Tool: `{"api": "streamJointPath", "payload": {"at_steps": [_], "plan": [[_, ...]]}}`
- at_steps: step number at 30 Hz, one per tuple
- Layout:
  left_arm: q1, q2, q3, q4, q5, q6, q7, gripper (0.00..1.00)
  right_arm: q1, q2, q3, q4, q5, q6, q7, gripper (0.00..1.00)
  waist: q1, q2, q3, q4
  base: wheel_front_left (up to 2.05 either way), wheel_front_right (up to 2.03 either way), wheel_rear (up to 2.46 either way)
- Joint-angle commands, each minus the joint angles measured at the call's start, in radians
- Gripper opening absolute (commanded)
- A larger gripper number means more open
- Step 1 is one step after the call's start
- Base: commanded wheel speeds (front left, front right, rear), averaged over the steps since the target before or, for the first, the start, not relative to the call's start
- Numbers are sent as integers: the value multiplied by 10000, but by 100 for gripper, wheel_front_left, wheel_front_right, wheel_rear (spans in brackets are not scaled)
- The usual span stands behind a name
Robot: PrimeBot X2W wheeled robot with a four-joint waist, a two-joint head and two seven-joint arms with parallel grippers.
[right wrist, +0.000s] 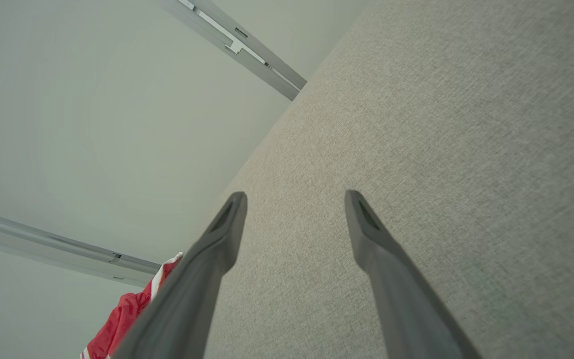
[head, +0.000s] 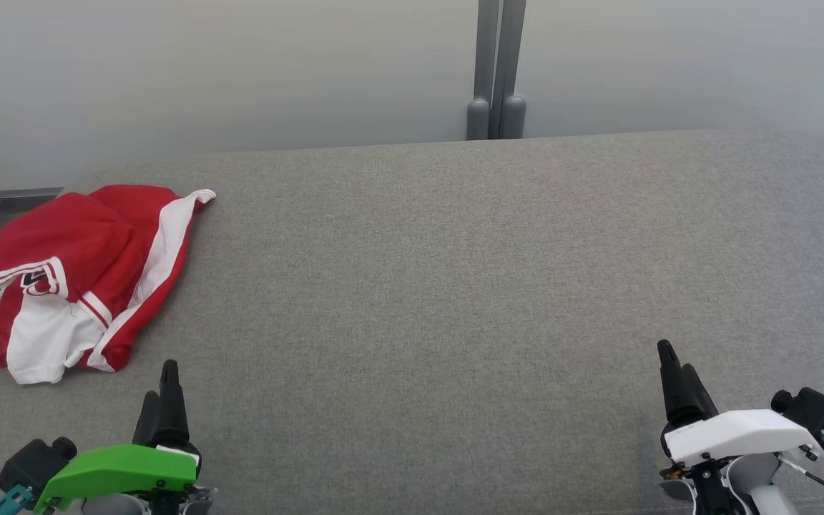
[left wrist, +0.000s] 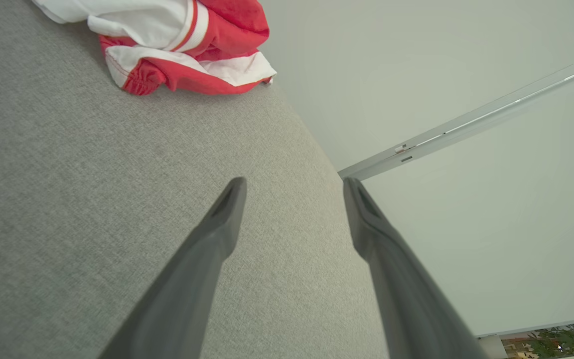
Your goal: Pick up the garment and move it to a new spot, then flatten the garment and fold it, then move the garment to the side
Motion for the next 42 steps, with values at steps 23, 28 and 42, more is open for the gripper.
{"api": "streamJointPath", "payload": {"at_steps": [23,28,42], "plan": [[-392,612,-1038,527,3970,764,-822,100,-58,-76,570,-455,-5035,4,322,100,0,0,-229,27,0,0,0],[-475,705,-1255,693,4522,811,-964,100,-13,-81,549,-581,-5632,4,448,100,0,0,-257,24,0,0,0],[-669,931,-1654,857,5706,964,-1331,100,-22,-90,203,-487,-6806,5,360,100,0,0,-313,-45,0,0,0]]}}
